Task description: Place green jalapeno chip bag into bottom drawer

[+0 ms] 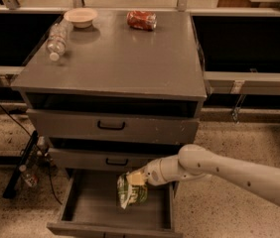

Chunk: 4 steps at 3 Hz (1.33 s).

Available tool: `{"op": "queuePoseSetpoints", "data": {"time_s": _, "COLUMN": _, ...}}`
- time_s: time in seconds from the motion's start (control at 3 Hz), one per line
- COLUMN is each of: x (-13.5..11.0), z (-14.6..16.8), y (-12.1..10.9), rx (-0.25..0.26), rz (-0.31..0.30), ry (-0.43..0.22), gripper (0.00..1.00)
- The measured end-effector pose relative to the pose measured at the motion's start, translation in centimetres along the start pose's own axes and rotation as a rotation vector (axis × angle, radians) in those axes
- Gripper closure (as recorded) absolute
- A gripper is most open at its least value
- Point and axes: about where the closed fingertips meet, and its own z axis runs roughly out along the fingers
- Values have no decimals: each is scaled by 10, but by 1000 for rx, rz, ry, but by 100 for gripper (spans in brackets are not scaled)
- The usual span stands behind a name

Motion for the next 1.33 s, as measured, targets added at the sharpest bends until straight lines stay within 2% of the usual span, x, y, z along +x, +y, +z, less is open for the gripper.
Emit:
{"op": "queuePoseSetpoints", "data": {"time_s": 0.67, "x": 17, "z": 49, "y": -35, "rx": -65, "rz": 69, "ry": 17, "gripper": 100}}
{"op": "queuePoseSetpoints", "data": {"time_s": 1.0, "x": 28, "z": 64, "y": -48, "rx": -84, "rz": 104, "ry": 41, "gripper": 100}}
{"op": "queuePoseSetpoints", "data": {"time_s": 1.33, "x": 31, "z": 66, "y": -48, "rx": -88, "rz": 111, "ry": 38, "gripper": 100}}
